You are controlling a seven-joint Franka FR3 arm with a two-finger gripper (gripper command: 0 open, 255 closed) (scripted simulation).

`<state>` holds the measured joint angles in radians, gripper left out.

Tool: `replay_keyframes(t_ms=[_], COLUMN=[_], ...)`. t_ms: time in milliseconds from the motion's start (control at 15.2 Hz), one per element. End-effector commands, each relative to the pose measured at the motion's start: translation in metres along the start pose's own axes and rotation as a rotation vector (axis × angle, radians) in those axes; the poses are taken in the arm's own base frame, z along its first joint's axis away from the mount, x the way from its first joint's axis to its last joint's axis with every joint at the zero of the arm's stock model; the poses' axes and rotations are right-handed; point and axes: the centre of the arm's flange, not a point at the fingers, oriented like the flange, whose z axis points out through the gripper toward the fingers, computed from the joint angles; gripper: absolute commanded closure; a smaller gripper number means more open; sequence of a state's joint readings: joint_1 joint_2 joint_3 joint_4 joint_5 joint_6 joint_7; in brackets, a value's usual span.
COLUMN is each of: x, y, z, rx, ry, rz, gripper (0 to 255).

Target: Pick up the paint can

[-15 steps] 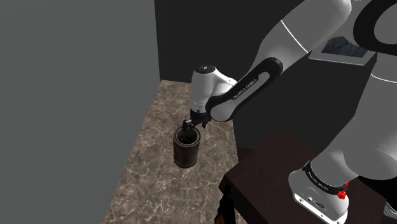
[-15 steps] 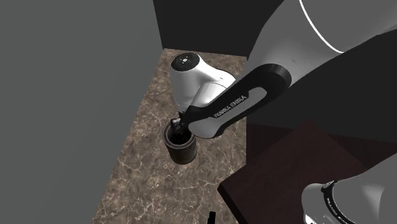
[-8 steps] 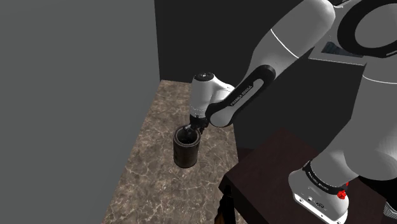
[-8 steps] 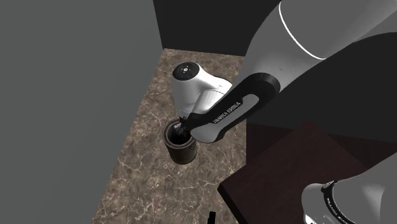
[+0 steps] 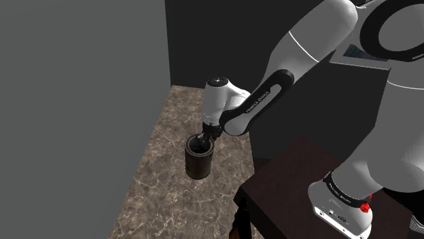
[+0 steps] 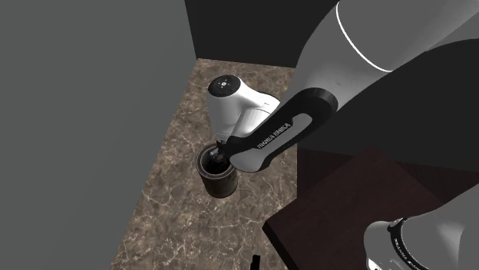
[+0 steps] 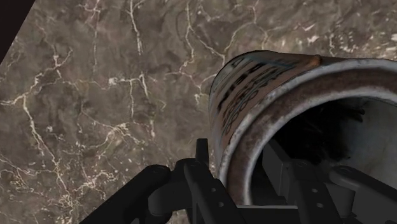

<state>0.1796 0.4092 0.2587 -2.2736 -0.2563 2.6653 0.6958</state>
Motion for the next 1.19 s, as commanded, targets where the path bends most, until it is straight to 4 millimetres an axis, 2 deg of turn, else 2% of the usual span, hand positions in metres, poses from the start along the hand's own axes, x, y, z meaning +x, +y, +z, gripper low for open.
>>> replay_keyframes(t_ms=[0,990,1122], x=[-0.001,0.000,0.000], y=[0.000,0.001,0.001], z=[0.000,-0.079,-0.080], rx=[0.000,0.000,0.000], ry=[-0.001,-0.001,-0.001], rz=[0.000,0.000,0.000], gripper=[255,255,255])
